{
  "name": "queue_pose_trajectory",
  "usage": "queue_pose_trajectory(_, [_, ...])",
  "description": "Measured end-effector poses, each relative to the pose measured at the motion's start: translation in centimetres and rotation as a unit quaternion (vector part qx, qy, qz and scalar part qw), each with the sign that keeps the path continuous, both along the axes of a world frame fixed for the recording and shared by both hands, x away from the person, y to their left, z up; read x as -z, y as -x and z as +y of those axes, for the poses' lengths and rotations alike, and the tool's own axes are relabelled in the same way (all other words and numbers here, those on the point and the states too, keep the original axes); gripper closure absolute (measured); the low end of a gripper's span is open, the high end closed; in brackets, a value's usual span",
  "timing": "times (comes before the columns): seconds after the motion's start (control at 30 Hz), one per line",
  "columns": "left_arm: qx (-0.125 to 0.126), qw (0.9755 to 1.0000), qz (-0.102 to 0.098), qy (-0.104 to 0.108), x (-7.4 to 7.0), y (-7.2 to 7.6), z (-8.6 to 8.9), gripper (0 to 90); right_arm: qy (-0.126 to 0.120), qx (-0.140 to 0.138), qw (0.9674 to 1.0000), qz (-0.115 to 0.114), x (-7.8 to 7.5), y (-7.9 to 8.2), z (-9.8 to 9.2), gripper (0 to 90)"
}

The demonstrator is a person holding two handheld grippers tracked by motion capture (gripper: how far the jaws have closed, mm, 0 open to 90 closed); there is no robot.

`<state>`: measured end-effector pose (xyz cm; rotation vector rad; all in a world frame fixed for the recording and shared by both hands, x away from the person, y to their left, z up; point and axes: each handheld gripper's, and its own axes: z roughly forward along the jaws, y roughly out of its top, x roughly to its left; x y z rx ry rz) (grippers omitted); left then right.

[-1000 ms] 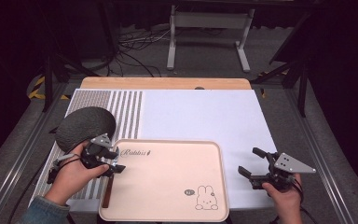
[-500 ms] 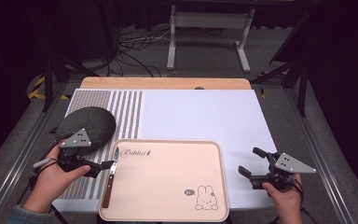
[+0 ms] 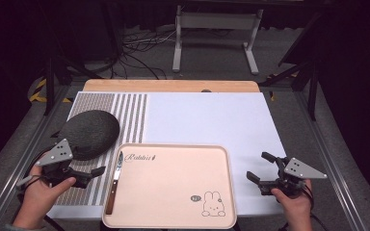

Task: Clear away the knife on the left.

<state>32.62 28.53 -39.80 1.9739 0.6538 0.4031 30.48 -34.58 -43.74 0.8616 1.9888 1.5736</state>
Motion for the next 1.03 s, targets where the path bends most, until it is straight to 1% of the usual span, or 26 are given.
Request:
queue_pose_trajectory(0.03, [-0.002,0.9999,-0.01,0.005,0.3,0.2,0.3,7.7,0.0,0.0,1.0,-0.001,0.0,0.0,0.0,6.1])
queue_pose_trajectory(0.1, [-0.007,0.9995,-0.022,0.02,0.9,0.5,0.9,7.0,0.0,0.002,1.0,0.0,0.0,0.0,0.0,6.0])
queue_pose_trajectory(0.13, [-0.01,0.999,-0.031,0.029,1.2,0.7,1.2,6.7,0.0,0.002,1.0,0.002,0.0,0.0,0.0,6.0])
queue_pose_trajectory(0.2, [-0.014,0.9987,-0.035,0.034,1.6,0.9,1.7,6.2,0.001,0.001,1.0,-0.001,0.0,0.0,0.0,5.9])
queue_pose_trajectory(0.23, [-0.016,0.9982,-0.04,0.042,1.9,1.0,1.8,6.0,0.002,0.0,1.0,-0.001,0.0,0.0,0.0,6.0])
queue_pose_trajectory(0.27, [-0.016,0.9982,-0.04,0.042,1.9,1.0,1.8,6.1,0.002,0.0,1.0,-0.001,0.0,0.0,0.0,6.0])
queue_pose_trajectory(0.33, [-0.021,0.9974,-0.049,0.049,2.3,1.2,2.3,6.0,0.002,0.0,1.0,-0.002,0.0,0.0,0.0,5.9])
queue_pose_trajectory(0.37, [-0.025,0.9969,-0.046,0.058,2.6,1.3,2.6,6.0,0.001,0.001,1.0,-0.001,0.0,0.0,0.0,5.9])
queue_pose_trajectory(0.43, [-0.03,0.9961,-0.048,0.067,3.0,1.4,3.1,5.8,0.002,0.001,1.0,-0.001,0.0,0.0,-0.1,5.9])
queue_pose_trajectory(0.47, [-0.032,0.9959,-0.045,0.071,3.3,1.5,3.3,5.7,0.003,0.001,1.0,-0.001,0.0,0.0,-0.1,5.9])
queue_pose_trajectory(0.5, [-0.036,0.9957,-0.048,0.07,3.5,1.6,3.5,5.7,0.003,0.0,1.0,-0.001,0.0,0.1,-0.1,5.9])
queue_pose_trajectory(0.53, [-0.039,0.9951,-0.052,0.075,3.9,1.8,3.7,5.7,0.003,0.0,1.0,-0.001,0.0,0.1,-0.1,5.9])
queue_pose_trajectory(0.6, [-0.04,0.9949,-0.048,0.078,4.3,2.0,4.1,5.6,0.004,0.0,1.0,-0.002,0.0,0.1,-0.1,5.9])
queue_pose_trajectory(0.63, [-0.046,0.9946,-0.052,0.077,4.5,2.1,4.4,5.5,0.005,-0.001,1.0,-0.003,0.0,0.1,-0.1,5.9])
queue_pose_trajectory(0.67, [-0.052,0.9939,-0.049,0.083,4.7,2.3,4.6,5.0,0.005,-0.001,1.0,-0.002,0.1,0.1,-0.1,5.9])
queue_pose_trajectory(0.7, [-0.053,0.994,-0.049,0.082,4.8,2.3,4.8,4.7,0.005,-0.001,1.0,-0.003,0.1,0.0,-0.1,5.9])
queue_pose_trajectory(0.73, [-0.055,0.9936,-0.054,0.083,4.9,2.3,4.9,4.7,0.005,-0.001,1.0,-0.002,0.2,0.0,-0.1,5.9])
queue_pose_trajectory(0.77, [-0.058,0.9932,-0.052,0.087,5.0,2.3,5.0,4.6,0.006,-0.001,1.0,-0.002,0.2,0.0,-0.1,5.9])
queue_pose_trajectory(0.8, [-0.06,0.9929,-0.054,0.087,5.1,2.4,5.1,4.6,0.006,-0.001,1.0,0.0,0.2,0.1,-0.1,5.9])
queue_pose_trajectory(0.87, [-0.062,0.9928,-0.058,0.084,5.2,2.3,5.3,4.6,0.007,-0.002,1.0,-0.003,0.1,0.1,0.0,5.9])
queue_pose_trajectory(0.9, [-0.064,0.9926,-0.054,0.088,5.3,2.3,5.3,4.6,0.007,-0.002,1.0,-0.003,0.1,0.1,0.0,5.9])
queue_pose_trajectory(0.93, [-0.07,0.9916,-0.055,0.094,5.5,2.3,5.3,4.6,0.007,-0.002,1.0,-0.003,0.1,0.1,0.0,5.9])
queue_pose_trajectory(1.03, [-0.074,0.9911,-0.055,0.096,5.6,2.2,5.4,4.4,0.008,-0.001,1.0,-0.004,0.1,0.1,0.0,5.9])
